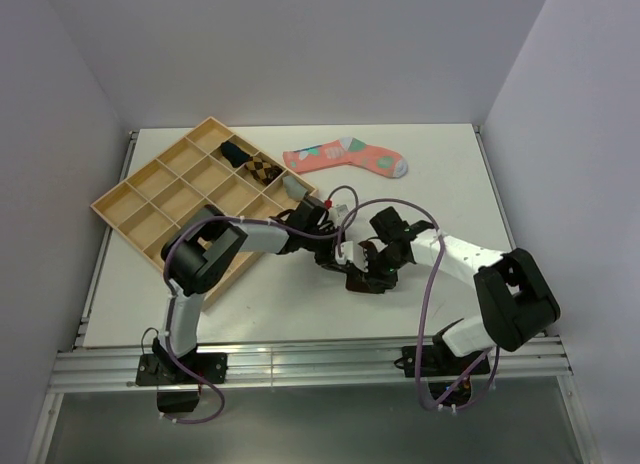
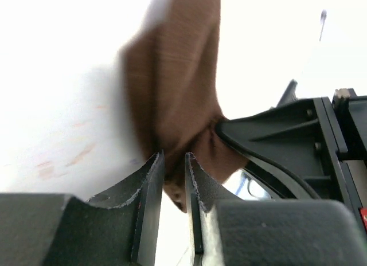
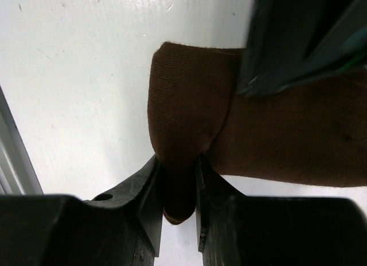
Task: Roll the socks
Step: Roll the sock at the center of the board.
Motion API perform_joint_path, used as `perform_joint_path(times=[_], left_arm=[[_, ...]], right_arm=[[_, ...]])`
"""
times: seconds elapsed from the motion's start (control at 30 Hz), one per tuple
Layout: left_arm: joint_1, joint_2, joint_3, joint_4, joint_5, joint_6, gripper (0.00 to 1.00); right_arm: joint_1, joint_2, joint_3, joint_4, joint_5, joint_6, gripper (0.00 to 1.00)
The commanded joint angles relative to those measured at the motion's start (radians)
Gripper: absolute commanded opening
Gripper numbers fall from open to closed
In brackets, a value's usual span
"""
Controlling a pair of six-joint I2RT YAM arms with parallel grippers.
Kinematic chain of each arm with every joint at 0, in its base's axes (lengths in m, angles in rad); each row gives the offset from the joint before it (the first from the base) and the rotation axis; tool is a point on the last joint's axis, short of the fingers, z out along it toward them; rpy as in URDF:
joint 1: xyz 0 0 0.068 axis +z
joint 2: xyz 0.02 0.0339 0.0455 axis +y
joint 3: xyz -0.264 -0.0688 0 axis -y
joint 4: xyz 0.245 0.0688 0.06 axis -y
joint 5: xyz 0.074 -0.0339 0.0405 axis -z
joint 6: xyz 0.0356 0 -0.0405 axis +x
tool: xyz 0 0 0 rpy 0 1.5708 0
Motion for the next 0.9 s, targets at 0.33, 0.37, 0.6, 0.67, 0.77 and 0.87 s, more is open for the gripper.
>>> perform_joint_path(times=[0.33,0.37,0.6,0.67,0.77,0.87], left_arm=[[0.084,-0.257,-0.274,0.297,-0.237,-0.022,0.24],[0.086,-0.272,-0.326,0.36,-0.242,-0.03,0.24],[0.063,-0.386,-0.519,0.619,-0.242,-0.008,0.2],[0.041,-0.4,-0.536,0.644,-0.253,0.048,0.23],[-0.015,-0.4,-0.527,0.663,-0.294,0.13,0.29],[-0.069,-0.386,-0.486,0.646,-0.323,0.203,0.37]], right_arm=[[-0.039,0.157,0.119,-0.217,-0.039,0.042,0.07],[-0.058,0.224,0.179,-0.282,-0.062,0.03,0.08],[-0.162,0.547,0.481,-0.604,-0.17,-0.067,0.08],[-0.176,0.606,0.558,-0.655,-0.181,-0.089,0.08],[-0.193,0.71,0.632,-0.708,-0.191,-0.078,0.08],[-0.196,0.775,0.667,-0.737,-0.192,-0.064,0.09]])
